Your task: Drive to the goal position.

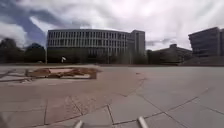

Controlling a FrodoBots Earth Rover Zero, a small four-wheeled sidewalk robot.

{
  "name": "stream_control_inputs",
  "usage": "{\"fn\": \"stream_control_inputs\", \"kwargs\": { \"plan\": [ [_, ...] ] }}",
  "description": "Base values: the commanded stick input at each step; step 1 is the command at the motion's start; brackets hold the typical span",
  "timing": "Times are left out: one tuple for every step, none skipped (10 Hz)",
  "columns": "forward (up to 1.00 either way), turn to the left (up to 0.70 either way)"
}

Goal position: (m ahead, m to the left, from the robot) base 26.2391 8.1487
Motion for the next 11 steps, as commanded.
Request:
{"fn": "stream_control_inputs", "kwargs": {
  "plan": [
    [0.7,0.0],
    [0.7,0.0],
    [0.7,0.0],
    [0.7,0.0],
    [0.7,0.0],
    [0.7,0.0],
    [0.7,0.0],
    [0.7,0.0],
    [0.7,0.0],
    [0.7,0.0],
    [0.7,0.0]
  ]
}}
